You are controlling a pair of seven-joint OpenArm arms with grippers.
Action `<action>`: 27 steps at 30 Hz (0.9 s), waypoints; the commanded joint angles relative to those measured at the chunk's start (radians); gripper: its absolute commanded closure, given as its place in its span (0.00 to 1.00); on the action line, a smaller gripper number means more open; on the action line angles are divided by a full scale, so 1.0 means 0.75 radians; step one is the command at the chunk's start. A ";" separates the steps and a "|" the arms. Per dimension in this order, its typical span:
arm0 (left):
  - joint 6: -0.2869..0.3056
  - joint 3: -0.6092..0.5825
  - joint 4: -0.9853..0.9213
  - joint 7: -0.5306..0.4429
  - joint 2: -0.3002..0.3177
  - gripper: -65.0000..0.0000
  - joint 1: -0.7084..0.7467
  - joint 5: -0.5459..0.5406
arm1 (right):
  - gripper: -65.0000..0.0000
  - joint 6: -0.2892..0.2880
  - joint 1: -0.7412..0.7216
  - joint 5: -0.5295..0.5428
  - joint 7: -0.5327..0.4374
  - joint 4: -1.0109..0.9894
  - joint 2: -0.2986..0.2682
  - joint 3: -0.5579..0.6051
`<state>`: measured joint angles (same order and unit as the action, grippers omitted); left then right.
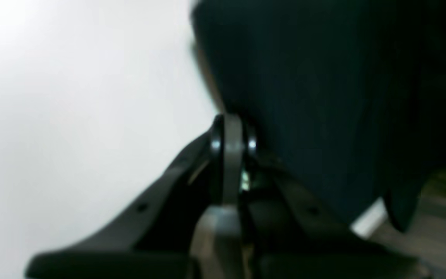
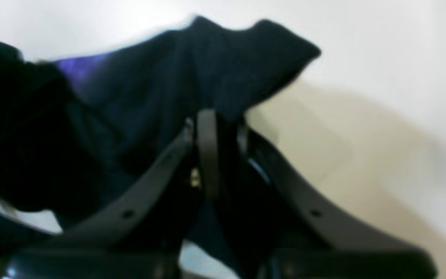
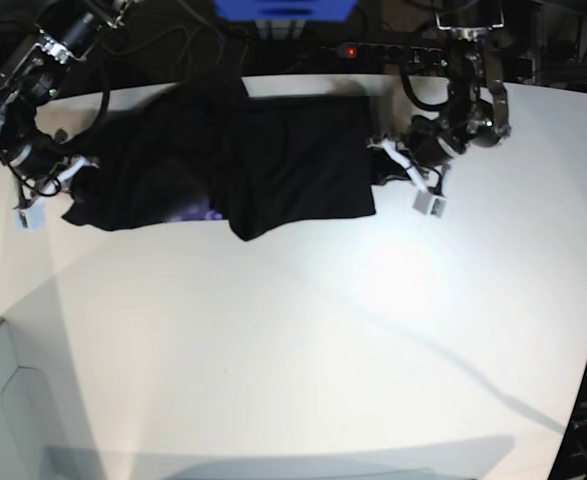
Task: Fold the T-shirt properly
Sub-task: 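Grasp the bundle end with the right gripper and fold it over the stack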
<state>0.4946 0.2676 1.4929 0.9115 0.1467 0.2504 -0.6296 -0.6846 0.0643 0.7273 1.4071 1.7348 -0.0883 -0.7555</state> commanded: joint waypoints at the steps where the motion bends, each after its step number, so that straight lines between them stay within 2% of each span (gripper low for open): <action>1: -0.049 -0.020 -0.040 0.077 0.010 1.00 0.027 0.139 | 1.00 -0.018 0.011 0.036 -0.014 0.069 -0.002 0.018; 8: -0.051 -0.049 -0.095 0.050 0.008 1.00 0.017 0.139 | 1.00 -0.018 0.142 0.036 -0.014 0.395 0.106 0.233; 15: -0.051 -0.049 -0.097 0.042 0.018 1.00 0.023 0.147 | 1.00 -0.018 0.161 0.036 -0.014 0.399 0.131 0.397; 18: -0.051 -0.049 -0.097 0.040 0.020 1.00 0.025 0.149 | 1.00 -0.018 0.157 0.048 -0.014 0.403 0.178 0.401; 24: -0.051 -0.049 -0.099 0.038 0.020 1.00 0.025 0.149 | 1.00 -0.018 0.153 0.367 -0.014 0.403 0.190 0.399; 27: -0.051 -0.049 -0.099 0.038 0.020 1.00 0.025 0.149 | 1.00 -0.018 0.153 0.416 -0.014 0.403 0.194 0.397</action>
<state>0.5014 0.2337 1.4418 0.8360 0.1524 0.2462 -0.6529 -0.6846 0.1864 1.0031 1.4178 2.0193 0.0555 -0.4568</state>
